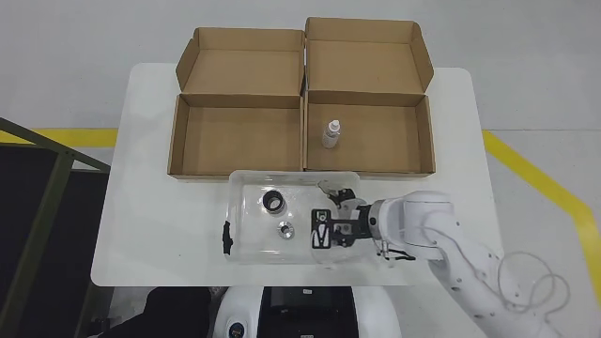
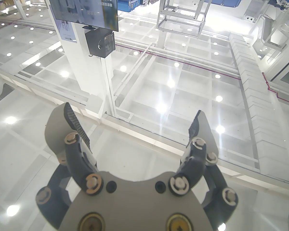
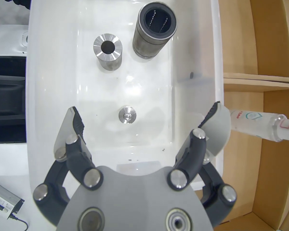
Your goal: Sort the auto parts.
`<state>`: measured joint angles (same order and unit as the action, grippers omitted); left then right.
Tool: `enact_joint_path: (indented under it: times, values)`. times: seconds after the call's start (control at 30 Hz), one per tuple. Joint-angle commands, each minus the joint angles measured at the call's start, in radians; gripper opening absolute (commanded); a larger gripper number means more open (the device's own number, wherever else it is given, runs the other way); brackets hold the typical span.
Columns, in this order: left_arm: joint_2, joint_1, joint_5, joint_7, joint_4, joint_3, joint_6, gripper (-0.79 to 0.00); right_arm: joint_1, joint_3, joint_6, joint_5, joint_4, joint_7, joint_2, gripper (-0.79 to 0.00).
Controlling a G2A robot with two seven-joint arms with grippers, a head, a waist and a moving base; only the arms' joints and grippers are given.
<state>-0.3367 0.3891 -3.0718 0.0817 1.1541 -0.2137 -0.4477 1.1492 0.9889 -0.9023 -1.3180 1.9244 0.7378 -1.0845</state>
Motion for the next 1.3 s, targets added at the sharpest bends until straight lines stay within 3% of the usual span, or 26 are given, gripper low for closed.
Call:
enact_joint_path:
  times: [0.0, 0.37, 0.63, 1.13, 1.27]
  values:
    - [0.0, 0.0, 0.0, 0.0, 0.0, 0.0, 0.0, 0.0, -0.006, -0.008, 0.001, 0.005, -0.011, 0.005, -0.001, 0.0]
    - [0.0, 0.0, 0.0, 0.0, 0.0, 0.0, 0.0, 0.0, -0.049, -0.06, 0.013, 0.019, -0.079, 0.032, -0.007, -0.012]
    - [0.0, 0.0, 0.0, 0.0, 0.0, 0.0, 0.0, 0.0, -0.072, -0.094, 0.026, 0.02, -0.1, 0.062, -0.011, -0.397]
    - [0.0, 0.0, 0.0, 0.0, 0.0, 0.0, 0.0, 0.0, -0.084, -0.124, 0.043, 0.007, -0.083, 0.122, -0.009, -0.517]
    - [0.0, 0.0, 0.0, 0.0, 0.0, 0.0, 0.0, 0.0, -0.084, -0.128, 0.049, 0.003, -0.08, 0.129, -0.007, -0.619]
